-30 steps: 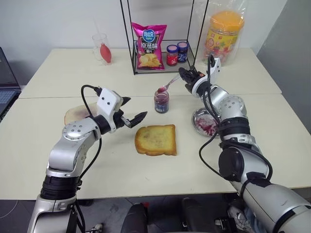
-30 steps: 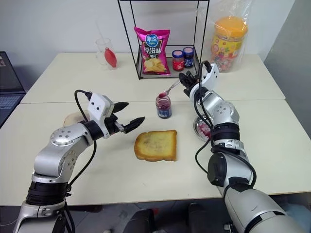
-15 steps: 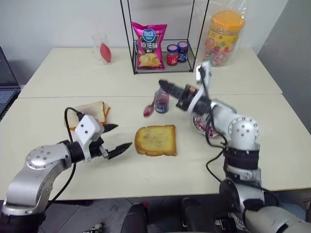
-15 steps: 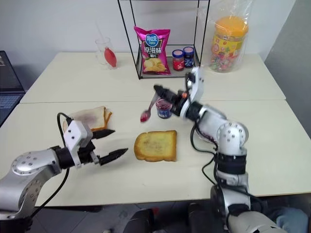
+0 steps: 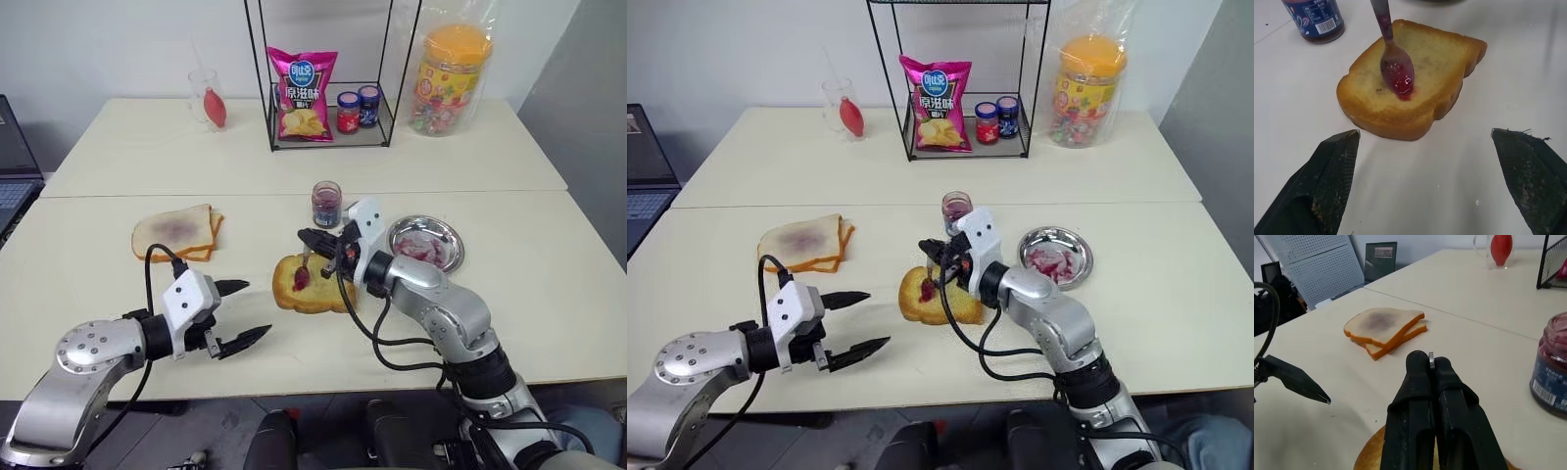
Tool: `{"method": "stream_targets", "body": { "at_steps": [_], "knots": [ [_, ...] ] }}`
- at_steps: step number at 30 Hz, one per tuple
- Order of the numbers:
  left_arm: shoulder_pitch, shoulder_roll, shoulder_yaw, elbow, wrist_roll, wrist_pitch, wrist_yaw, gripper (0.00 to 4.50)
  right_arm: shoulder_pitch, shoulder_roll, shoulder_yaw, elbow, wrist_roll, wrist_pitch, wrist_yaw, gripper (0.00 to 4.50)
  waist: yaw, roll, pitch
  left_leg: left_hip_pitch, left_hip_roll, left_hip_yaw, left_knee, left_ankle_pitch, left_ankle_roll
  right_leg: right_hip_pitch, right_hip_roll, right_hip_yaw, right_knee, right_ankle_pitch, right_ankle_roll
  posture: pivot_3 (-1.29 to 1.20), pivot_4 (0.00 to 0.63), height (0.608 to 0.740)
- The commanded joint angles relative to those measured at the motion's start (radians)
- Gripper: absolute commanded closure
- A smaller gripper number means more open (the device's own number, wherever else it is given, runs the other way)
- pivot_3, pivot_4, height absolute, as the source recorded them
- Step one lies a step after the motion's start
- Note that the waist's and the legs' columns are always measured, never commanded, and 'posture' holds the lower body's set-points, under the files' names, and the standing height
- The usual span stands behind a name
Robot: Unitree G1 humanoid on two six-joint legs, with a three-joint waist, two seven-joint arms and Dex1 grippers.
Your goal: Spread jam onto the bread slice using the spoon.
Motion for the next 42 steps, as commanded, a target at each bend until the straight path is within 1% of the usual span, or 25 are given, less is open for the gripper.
{"method": "stream_targets", "body": {
  "at_steps": [1,4,7,14,17,21,27,28,29,31,33,36,39,42],
  "knots": [
    [-0.023,0.002,-0.016,-0.023,0.002,-0.012,0.003,0.00,-0.014,-0.024,-0.002,-0.023,-0.066,-0.064,0.021,4.43,0.001,0.000,0.000,0.000,0.000,0.000,0.000,0.000,0.000,0.000,0.000,0.000,0.000,0.000,0.001,0.00,0.150,0.740],
    [-0.037,0.003,-0.030,-0.028,0.001,-0.006,0.007,0.00,-0.003,-0.042,0.001,-0.035,-0.094,-0.075,0.041,4.43,0.001,0.000,0.000,0.000,0.000,0.000,0.000,0.000,0.000,0.000,0.000,0.000,0.000,0.001,0.001,0.00,0.150,0.740],
    [-0.057,0.000,-0.044,-0.030,0.001,0.002,0.015,0.00,0.017,-0.084,0.029,-0.036,-0.159,-0.119,0.067,4.43,0.004,0.000,0.000,0.000,0.000,0.000,0.000,0.000,0.000,0.000,0.000,0.000,0.000,0.000,0.001,0.00,0.150,0.740],
    [-0.082,0.000,-0.063,-0.015,0.007,-0.004,0.023,0.00,0.028,-0.106,0.034,-0.072,-0.206,-0.163,0.094,4.43,0.005,0.000,0.000,0.000,0.000,0.000,0.001,0.000,0.000,0.000,0.000,0.000,0.000,0.001,0.001,0.00,0.150,0.740],
    [-0.083,-0.001,-0.066,-0.011,0.012,-0.012,0.027,0.00,0.026,-0.112,0.007,-0.111,-0.198,-0.160,0.102,4.43,0.005,0.000,0.000,0.000,0.000,0.000,0.001,0.000,0.000,0.000,0.000,0.000,0.000,0.001,0.001,0.00,0.150,0.740],
    [-0.076,-0.009,-0.055,-0.007,0.019,-0.026,0.040,0.00,0.018,-0.099,-0.056,-0.164,-0.136,-0.090,0.096,4.43,0.005,0.000,0.000,0.000,0.000,0.000,0.001,0.000,0.000,0.000,0.000,0.000,0.000,0.001,0.001,0.00,0.150,0.740],
    [-0.051,-0.014,-0.028,0.011,0.024,-0.052,0.046,0.00,0.032,-0.023,-0.174,-0.210,0.046,0.135,0.057,4.43,0.003,0.000,0.000,0.000,0.000,0.000,0.000,0.000,0.000,0.000,0.000,0.000,0.000,0.001,0.001,0.00,0.150,0.740],
    [-0.045,-0.017,-0.019,0.013,0.020,-0.057,0.047,0.00,0.037,0.005,-0.205,-0.204,0.094,0.183,0.039,4.43,0.003,0.000,0.000,0.000,0.000,-0.001,0.000,0.000,0.000,0.000,0.000,0.000,0.000,0.001,0.001,0.00,0.150,0.740],
    [-0.040,-0.017,-0.006,0.017,0.012,-0.056,0.047,0.00,0.045,0.064,-0.251,-0.169,0.166,0.248,0.005,4.43,0.003,0.000,0.000,0.000,0.000,-0.001,0.000,0.000,0.000,0.000,0.000,0.000,0.000,0.001,0.001,0.00,0.150,0.740],
    [-0.036,-0.017,0.008,0.022,0.003,-0.055,0.047,0.00,0.049,0.134,-0.308,-0.130,0.246,0.330,-0.040,4.43,0.002,-0.001,0.000,0.000,0.001,-0.001,0.000,0.000,0.000,0.000,0.000,0.000,0.001,0.001,0.001,0.00,0.150,0.740],
    [-0.046,-0.017,0.009,0.023,0.012,-0.054,0.059,0.00,0.036,0.220,-0.348,-0.049,0.268,0.333,-0.095,4.43,0.002,-0.001,0.000,0.000,0.001,-0.001,0.000,0.000,0.000,0.001,0.000,0.000,0.001,0.001,0.001,0.00,0.150,0.740],
    [-0.056,-0.017,0.006,0.017,0.012,-0.042,0.067,0.00,0.012,0.292,-0.410,0.029,0.316,0.360,-0.154,4.43,0.002,-0.001,0.000,0.000,0.000,-0.001,0.001,0.000,0.000,0.000,0.000,0.000,0.001,0.001,0.001,0.00,0.150,0.740],
    [-0.063,-0.016,-0.002,0.016,0.014,-0.041,0.070,0.00,0.007,0.329,-0.454,0.098,0.339,0.366,-0.189,4.43,0.002,-0.001,0.000,0.000,0.000,0.000,0.001,0.000,0.000,0.000,0.000,0.000,0.000,0.001,0.001,0.00,0.150,0.740],
    [-0.068,-0.015,-0.008,0.017,0.013,-0.043,0.068,0.00,0.032,0.300,-0.435,0.138,0.312,0.344,-0.171,4.43,0.003,-0.001,0.000,0.000,0.000,0.000,0.000,0.000,0.000,0.000,0.000,0.000,0.000,0.001,0.001,0.00,0.150,0.740]
  ]
}}
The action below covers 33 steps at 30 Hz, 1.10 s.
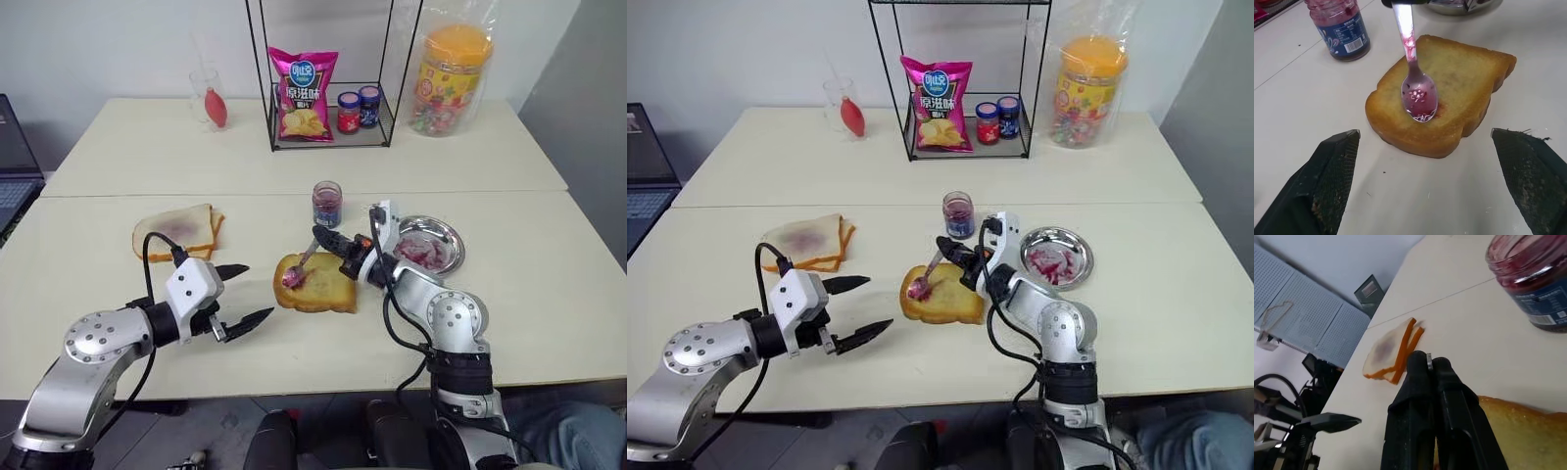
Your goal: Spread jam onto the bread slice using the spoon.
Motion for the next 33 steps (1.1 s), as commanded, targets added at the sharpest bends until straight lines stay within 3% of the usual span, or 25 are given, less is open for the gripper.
{"method": "stream_targets", "body": {
  "at_steps": [1,11,19,27,33],
  "knots": [
    [-0.013,0.002,0.009,-0.020,-0.006,-0.006,-0.001,0.00,0.017,-0.026,0.012,0.013,-0.013,-0.029,0.022,4.43,-0.001,0.000,0.000,0.000,0.000,0.000,0.000,0.000,0.000,0.000,0.000,0.000,0.000,0.000,0.000,0.00,0.150,0.740],
    [-0.012,0.000,-0.011,0.001,0.015,-0.042,-0.027,0.00,0.013,-0.140,-0.115,-0.035,0.075,0.025,-0.029,4.43,0.000,0.000,0.000,0.000,0.000,0.000,0.000,0.000,0.000,0.001,0.000,0.000,0.000,0.000,0.000,0.00,0.150,0.740],
    [-0.012,-0.002,-0.018,0.008,0.018,-0.057,-0.030,0.00,-0.030,-0.119,-0.208,-0.116,0.262,0.132,-0.151,4.43,-0.002,0.000,0.000,0.000,0.000,0.000,0.000,0.000,0.000,0.000,0.001,0.000,0.000,0.000,0.000,0.00,0.150,0.740],
    [-0.014,-0.003,-0.030,0.014,0.027,-0.072,-0.035,0.00,-0.054,0.005,-0.106,-0.045,0.237,0.074,-0.188,4.43,-0.015,0.000,0.000,0.000,0.002,0.000,0.000,0.000,0.000,0.000,0.002,0.000,0.000,0.000,0.000,0.00,0.150,0.740],
    [-0.009,-0.006,-0.033,0.027,0.030,-0.090,-0.038,0.00,0.013,-0.036,-0.055,-0.034,0.197,0.058,-0.152,4.43,-0.015,0.000,0.000,0.000,0.001,0.000,0.000,0.000,0.000,0.000,0.001,0.000,0.000,0.000,0.000,0.00,0.150,0.740]
  ]
}}
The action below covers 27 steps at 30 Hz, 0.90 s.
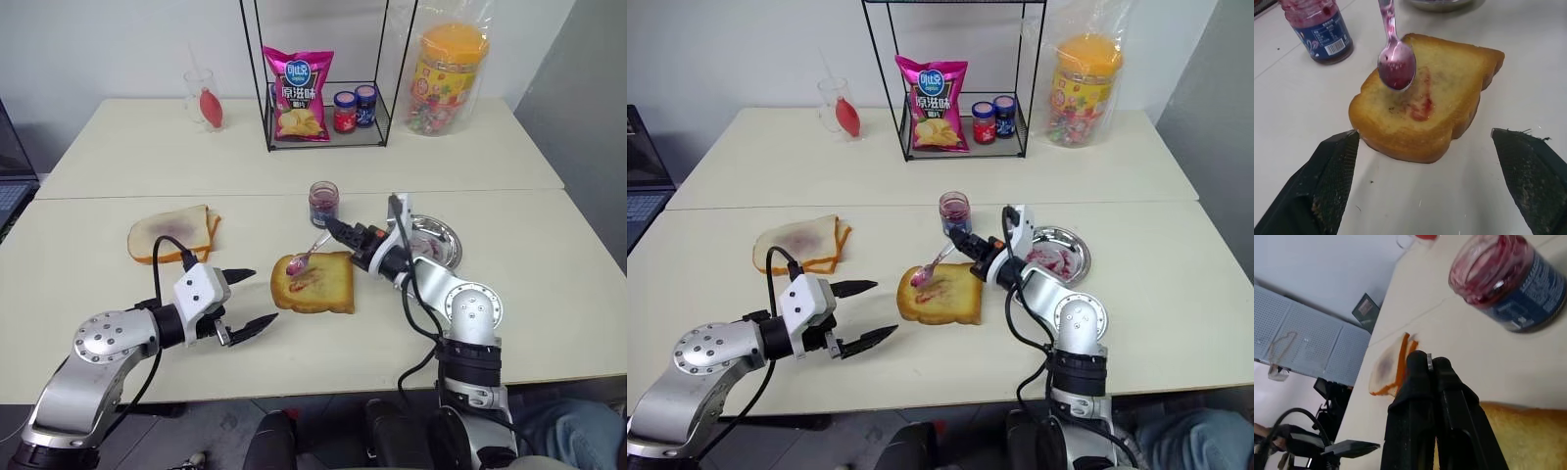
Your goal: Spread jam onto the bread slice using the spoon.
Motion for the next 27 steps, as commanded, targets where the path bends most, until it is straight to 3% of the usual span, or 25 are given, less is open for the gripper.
{"method": "stream_targets", "body": {
  "at_steps": [1,15,23,27],
  "knots": [
    [0.003,-0.003,0.011,-0.005,0.004,-0.039,-0.007,0.00,0.033,-0.034,0.005,-0.030,0.000,-0.012,0.029,4.43,0.000,0.000,0.000,0.000,0.000,0.000,0.000,0.000,0.000,0.000,0.000,0.000,0.000,0.000,0.000,0.00,0.150,0.740],
    [-0.022,-0.016,-0.022,0.035,0.021,-0.086,-0.021,0.00,0.101,-0.182,-0.112,-0.105,0.084,0.019,-0.015,4.43,0.000,0.000,0.000,0.001,0.000,0.000,0.000,0.000,0.000,0.000,0.000,0.001,0.000,0.000,0.000,0.00,0.150,0.740],
    [-0.032,-0.017,-0.015,0.039,0.013,-0.089,-0.019,0.00,0.056,-0.194,-0.173,-0.158,0.286,0.024,-0.031,4.43,-0.001,0.000,0.000,0.000,0.000,0.001,0.000,0.000,0.000,0.000,0.000,0.001,0.000,0.000,0.000,0.00,0.150,0.740],
    [-0.074,-0.007,0.019,-0.044,-0.128,0.061,-0.020,0.00,0.037,-0.214,-0.206,-0.196,0.370,-0.024,-0.041,4.43,-0.001,0.000,0.000,0.001,0.000,0.000,0.000,0.000,0.000,0.000,0.000,0.001,0.000,0.000,0.000,0.00,0.150,0.740]
  ]
}}
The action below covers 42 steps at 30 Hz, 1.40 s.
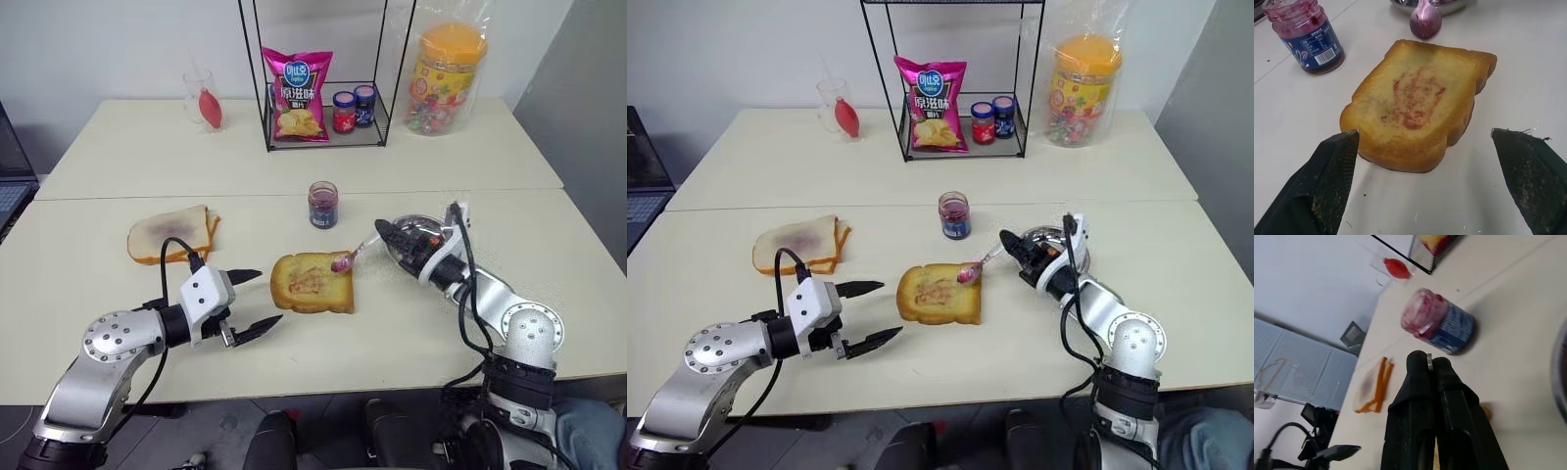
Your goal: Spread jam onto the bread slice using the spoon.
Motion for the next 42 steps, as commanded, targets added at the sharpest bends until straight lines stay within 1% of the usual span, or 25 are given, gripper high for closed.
{"method": "stream_targets", "body": {
  "at_steps": [1,3,8,12,13,15,17,24,27,29,31,32,34,37,39,42],
  "knots": [
    [-0.063,0.022,0.053,-0.116,-0.156,0.149,-0.006,0.00,-0.036,-0.031,-0.055,-0.076,0.131,-0.063,-0.010,4.43,0.000,0.000,0.000,0.000,0.000,0.000,0.000,0.000,0.000,0.000,0.000,0.000,0.000,0.000,0.000,0.00,0.150,0.740],
    [-0.120,0.034,0.042,-0.160,-0.200,0.204,-0.008,0.00,-0.025,-0.075,-0.089,-0.082,0.143,-0.091,-0.006,4.43,0.006,0.000,0.000,-0.001,0.000,-0.001,0.000,0.000,0.000,0.000,0.000,-0.001,0.000,0.000,0.000,0.00,0.150,0.740],
    [-0.233,0.076,-0.057,-0.236,-0.225,0.298,-0.055,0.00,0.017,-0.185,-0.141,-0.059,0.135,-0.139,0.006,4.43,0.014,0.000,0.000,-0.001,-0.001,0.001,0.001,0.000,0.000,0.001,0.000,0.001,-0.002,0.000,0.001,0.00,0.150,0.740],
    [-0.314,0.069,-0.136,-0.249,-0.194,0.320,-0.057,0.00,0.029,-0.247,-0.175,0.004,0.119,-0.183,0.014,4.43,0.011,0.000,0.000,-0.001,-0.001,0.001,0.000,0.000,0.000,0.000,0.000,0.000,-0.001,0.000,0.001,0.00,0.150,0.740],
    [-0.340,0.060,-0.163,-0.243,-0.187,0.327,-0.058,0.00,0.032,-0.259,-0.176,0.029,0.097,-0.198,0.029,4.43,0.010,0.000,0.000,0.000,0.000,0.001,0.000,0.000,0.000,0.000,0.001,0.001,-0.001,0.000,0.001,0.00,0.150,0.740],
    [-0.425,0.013,-0.253,-0.194,-0.133,0.326,-0.049,0.00,0.031,-0.290,-0.160,0.123,-0.008,-0.262,0.081,4.43,0.010,0.000,0.000,0.000,0.000,0.001,0.000,0.000,0.000,0.000,0.001,0.001,0.000,0.000,0.001,0.00,0.150,0.740],
    [-0.474,-0.011,-0.302,-0.158,-0.093,0.337,-0.038,0.00,0.017,-0.299,-0.151,0.179,-0.045,-0.297,0.106,4.43,0.013,0.000,0.000,0.001,-0.001,0.001,0.002,0.000,0.000,0.002,0.001,0.001,0.000,0.001,0.002,0.00,0.150,0.740],
    [-0.570,-0.113,-0.383,-0.068,-0.016,0.294,-0.032,0.00,-0.033,-0.326,-0.140,0.392,-0.168,-0.370,0.191,4.43,0.008,0.000,0.001,0.000,-0.001,0.001,0.002,0.000,0.000,0.002,0.001,0.002,-0.001,0.001,0.002,0.00,0.150,0.740],
    [-0.590,-0.136,-0.400,-0.049,0.007,0.280,-0.041,0.00,-0.048,-0.344,-0.129,0.442,-0.203,-0.375,0.218,4.43,0.010,0.000,0.001,0.000,-0.001,0.001,0.002,0.000,0.000,0.002,0.001,0.002,-0.001,0.001,0.002,0.00,0.150,0.740],
    [-0.598,-0.146,-0.405,-0.039,0.016,0.275,-0.047,0.00,-0.048,-0.361,-0.108,0.469,-0.253,-0.374,0.212,4.43,0.010,0.000,0.001,0.000,-0.001,0.001,0.002,0.000,0.000,0.002,0.001,0.002,-0.001,0.001,0.002,0.00,0.150,0.740],
    [-0.606,-0.151,-0.398,-0.029,0.018,0.275,-0.048,0.00,-0.045,-0.364,-0.104,0.463,-0.274,-0.384,0.217,4.01,0.011,0.000,0.001,0.000,-0.001,0.001,0.002,0.000,0.000,0.002,0.001,0.002,-0.001,0.001,0.002,0.00,0.150,0.740],
    [-0.607,-0.153,-0.393,-0.026,0.020,0.275,-0.047,0.00,-0.043,-0.364,-0.107,0.458,-0.274,-0.390,0.231,3.92,0.012,0.000,0.001,0.000,-0.001,0.001,0.002,0.000,0.000,0.002,0.001,0.002,-0.001,0.001,0.002,0.00,0.150,0.740],
    [-0.610,-0.155,-0.386,-0.020,0.022,0.275,-0.046,0.00,-0.042,-0.364,-0.108,0.449,-0.286,-0.397,0.245,3.41,0.012,0.000,0.001,0.000,-0.001,0.001,0.002,0.000,0.000,0.002,0.001,0.002,0.000,0.001,0.002,0.00,0.150,0.740],
    [-0.616,-0.157,-0.384,-0.012,0.027,0.269,-0.048,0.00,-0.038,-0.365,-0.100,0.434,-0.313,-0.404,0.248,2.87,0.012,0.001,0.001,0.000,-0.001,0.001,0.002,0.000,0.000,0.002,0.001,0.002,0.000,0.001,0.002,0.00,0.150,0.740],
    [-0.619,-0.161,-0.384,-0.010,0.029,0.269,-0.047,0.00,-0.034,-0.369,-0.087,0.428,-0.335,-0.408,0.265,2.32,0.012,0.001,0.001,0.000,-0.001,0.001,0.002,0.000,0.000,0.002,0.001,0.002,0.000,0.001,0.002,0.00,0.150,0.740],
    [-0.623,-0.169,-0.381,-0.005,0.035,0.267,-0.042,0.00,-0.017,-0.395,-0.026,0.423,-0.424,-0.441,0.306,1.65,0.013,0.000,0.001,0.000,-0.001,0.001,0.002,0.000,0.000,0.002,0.001,0.002,0.000,0.001,0.002,0.00,0.150,0.740]
  ]
}}
